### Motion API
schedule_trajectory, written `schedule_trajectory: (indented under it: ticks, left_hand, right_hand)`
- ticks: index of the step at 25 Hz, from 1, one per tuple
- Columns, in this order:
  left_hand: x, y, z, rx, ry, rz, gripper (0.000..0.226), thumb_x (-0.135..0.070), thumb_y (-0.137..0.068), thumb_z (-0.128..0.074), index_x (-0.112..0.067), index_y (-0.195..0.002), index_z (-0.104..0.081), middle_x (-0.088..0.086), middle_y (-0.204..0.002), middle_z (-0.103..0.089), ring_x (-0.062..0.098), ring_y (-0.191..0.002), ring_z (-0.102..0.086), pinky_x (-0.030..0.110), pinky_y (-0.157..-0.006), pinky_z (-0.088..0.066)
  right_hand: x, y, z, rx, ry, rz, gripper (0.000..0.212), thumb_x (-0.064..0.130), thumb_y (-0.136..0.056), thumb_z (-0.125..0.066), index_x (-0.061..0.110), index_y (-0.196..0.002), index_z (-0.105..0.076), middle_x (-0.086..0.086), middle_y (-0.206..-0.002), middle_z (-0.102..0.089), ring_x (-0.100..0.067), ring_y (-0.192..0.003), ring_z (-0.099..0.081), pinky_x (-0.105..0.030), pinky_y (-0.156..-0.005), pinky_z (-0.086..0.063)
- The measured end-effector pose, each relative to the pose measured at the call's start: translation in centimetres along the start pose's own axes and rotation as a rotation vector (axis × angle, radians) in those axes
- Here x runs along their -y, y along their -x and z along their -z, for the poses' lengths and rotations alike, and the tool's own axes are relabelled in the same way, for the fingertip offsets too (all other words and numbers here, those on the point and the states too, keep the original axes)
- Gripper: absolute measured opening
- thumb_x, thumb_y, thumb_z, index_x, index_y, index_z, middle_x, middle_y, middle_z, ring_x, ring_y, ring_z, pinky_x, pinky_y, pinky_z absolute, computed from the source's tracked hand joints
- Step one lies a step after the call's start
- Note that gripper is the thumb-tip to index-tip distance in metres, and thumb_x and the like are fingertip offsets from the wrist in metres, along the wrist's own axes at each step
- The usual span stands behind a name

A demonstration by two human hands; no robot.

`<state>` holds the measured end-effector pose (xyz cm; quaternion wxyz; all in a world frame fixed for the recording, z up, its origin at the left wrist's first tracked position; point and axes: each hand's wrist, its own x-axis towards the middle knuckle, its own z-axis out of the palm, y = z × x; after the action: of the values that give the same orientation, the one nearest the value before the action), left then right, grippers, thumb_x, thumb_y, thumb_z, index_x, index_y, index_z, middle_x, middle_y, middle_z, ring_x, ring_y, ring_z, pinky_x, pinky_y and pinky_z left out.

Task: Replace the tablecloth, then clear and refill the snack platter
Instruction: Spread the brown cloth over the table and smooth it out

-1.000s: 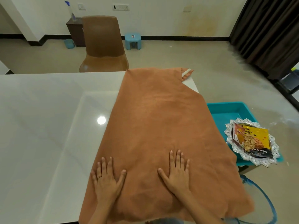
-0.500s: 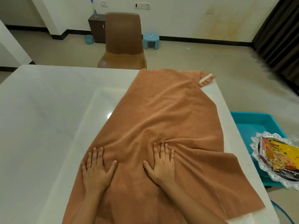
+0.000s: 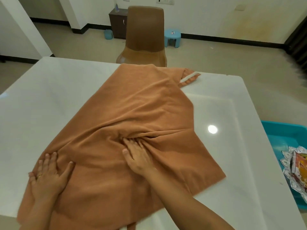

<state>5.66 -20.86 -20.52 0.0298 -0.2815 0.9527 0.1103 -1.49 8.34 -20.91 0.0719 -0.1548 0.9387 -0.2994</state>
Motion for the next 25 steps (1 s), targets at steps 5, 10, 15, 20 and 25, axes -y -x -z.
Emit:
schedule_trajectory:
  ticks: [5,10,15,20,25]
  left_hand:
    - [-5.8,1.1,0.3,-0.02,0.068,-0.039,0.085,-0.062,-0.088,-0.045,-0.004,-0.148,-0.026,0.019,-0.154,-0.026,0.036,-0.144,-0.018,0.059,-0.115,-0.006]
    - [-13.8,6.3,0.9,-0.143,0.202,-0.303,0.071,-0.063,-0.089,-0.035,-0.013,-0.139,-0.042,0.013,-0.148,-0.039,0.028,-0.142,-0.027,0.038,-0.116,0.003]
    - [-13.7,8.6,-1.8,0.117,0.383,-0.246,0.064,-0.052,-0.092,-0.04,-0.01,-0.141,-0.04,0.016,-0.15,-0.034,0.033,-0.142,-0.023,0.053,-0.117,-0.015]
    - [-17.4,12.7,-4.8,0.255,0.399,-0.449,0.074,-0.069,-0.085,-0.032,-0.027,-0.145,-0.034,0.007,-0.161,-0.004,0.022,-0.148,0.008,0.035,-0.114,0.014]
    - [-19.7,13.4,-4.9,0.294,0.53,-0.461,0.037,-0.048,-0.097,-0.039,-0.038,-0.131,-0.05,0.001,-0.161,-0.006,0.007,-0.145,0.012,0.028,-0.114,0.017]
  right_hand:
    - [-4.8,2.0,1.9,0.004,0.033,-0.024,0.078,0.066,-0.088,-0.008,0.022,-0.152,-0.018,-0.002,-0.159,-0.018,-0.016,-0.146,-0.015,-0.034,-0.119,-0.012]
    - [-19.8,7.6,12.8,-0.206,0.041,-0.404,0.084,0.068,-0.084,-0.016,0.015,-0.149,-0.027,-0.014,-0.151,-0.034,-0.025,-0.14,-0.03,-0.027,-0.116,-0.016]
    - [-22.5,10.1,16.2,-0.206,0.361,-0.536,0.068,0.048,-0.091,-0.022,0.013,-0.15,-0.022,-0.013,-0.157,-0.018,-0.03,-0.146,-0.011,-0.046,-0.119,-0.007]
    - [-19.2,12.1,12.0,-0.056,0.377,-0.264,0.078,0.066,-0.086,-0.02,0.024,-0.152,-0.012,0.001,-0.156,0.0,-0.015,-0.146,-0.002,-0.038,-0.118,-0.004]
    - [-25.2,15.0,17.5,-0.168,0.396,-0.545,0.079,0.063,-0.084,-0.01,0.023,-0.152,-0.019,-0.006,-0.158,-0.013,-0.028,-0.146,-0.011,-0.043,-0.118,-0.006]
